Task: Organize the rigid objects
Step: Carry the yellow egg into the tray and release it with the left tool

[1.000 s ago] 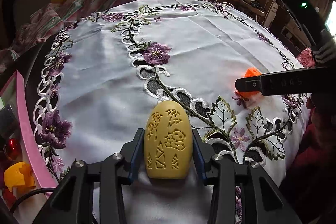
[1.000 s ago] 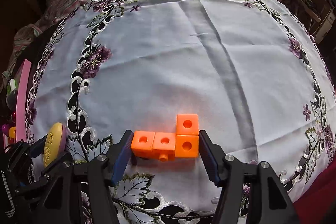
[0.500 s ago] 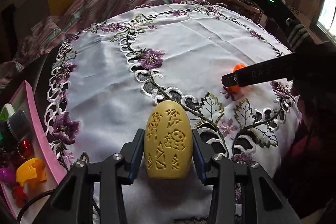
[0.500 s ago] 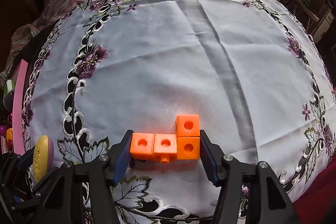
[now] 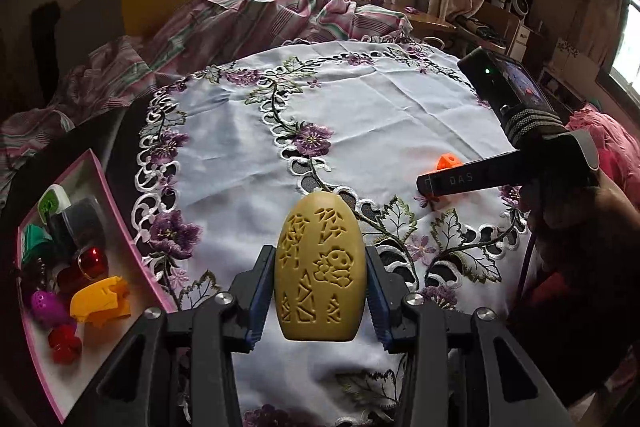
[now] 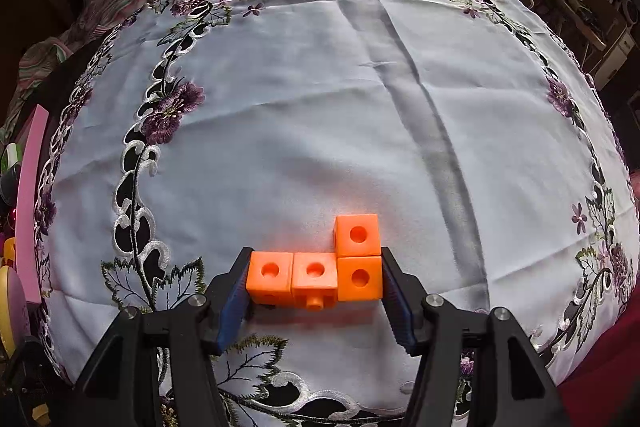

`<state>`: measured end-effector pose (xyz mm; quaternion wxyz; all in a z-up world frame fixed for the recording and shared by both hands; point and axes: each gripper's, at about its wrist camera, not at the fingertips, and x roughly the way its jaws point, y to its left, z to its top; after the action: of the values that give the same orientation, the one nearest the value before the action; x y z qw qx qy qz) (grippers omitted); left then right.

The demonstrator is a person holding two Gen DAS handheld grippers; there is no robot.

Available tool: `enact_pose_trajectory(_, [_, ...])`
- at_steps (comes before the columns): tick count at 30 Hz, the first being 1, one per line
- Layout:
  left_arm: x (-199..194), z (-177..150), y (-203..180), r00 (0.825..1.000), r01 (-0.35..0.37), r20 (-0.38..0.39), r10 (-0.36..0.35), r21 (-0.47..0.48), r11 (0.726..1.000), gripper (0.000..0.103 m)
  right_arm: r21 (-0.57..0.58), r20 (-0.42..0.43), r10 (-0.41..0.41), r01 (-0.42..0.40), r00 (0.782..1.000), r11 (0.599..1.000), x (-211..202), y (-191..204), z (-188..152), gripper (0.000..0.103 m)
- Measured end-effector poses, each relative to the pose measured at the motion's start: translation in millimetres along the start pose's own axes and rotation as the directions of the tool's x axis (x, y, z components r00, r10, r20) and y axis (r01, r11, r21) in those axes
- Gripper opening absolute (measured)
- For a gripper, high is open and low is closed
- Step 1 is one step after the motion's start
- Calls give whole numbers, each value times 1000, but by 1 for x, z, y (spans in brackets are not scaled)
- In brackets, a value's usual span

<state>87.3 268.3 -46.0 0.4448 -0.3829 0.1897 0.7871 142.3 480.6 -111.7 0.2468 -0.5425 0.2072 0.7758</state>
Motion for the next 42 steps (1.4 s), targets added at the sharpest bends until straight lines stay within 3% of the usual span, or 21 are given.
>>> enact_pose_trajectory(17, [-26, -18, 46, 998, -51, 20, 54, -137, 989, 43, -59, 20, -55, 56, 998, 997, -2, -3, -7, 60])
enact_pose_trajectory(27, [-38, -36, 84, 998, -56, 21, 64, -252, 966, 43, -80, 31, -70, 72, 997, 994, -2, 5, -7, 60])
enact_pose_trajectory(35, [-68, -68, 158, 987, -136, 18, 159, -423, 896, 43, -77, 30, -66, 68, 997, 995, -6, -7, -10, 60])
enact_pose_trajectory(38, [-81, -87, 183, 977, -185, 5, 212, -470, 863, 43, -79, 29, -69, 71, 997, 994, 3, 10, 2, 60])
enact_pose_trajectory(42, [-88, -111, 205, 975, -207, -42, 219, -534, 820, 43, -78, 28, -67, 69, 997, 995, 3, 9, 1, 60])
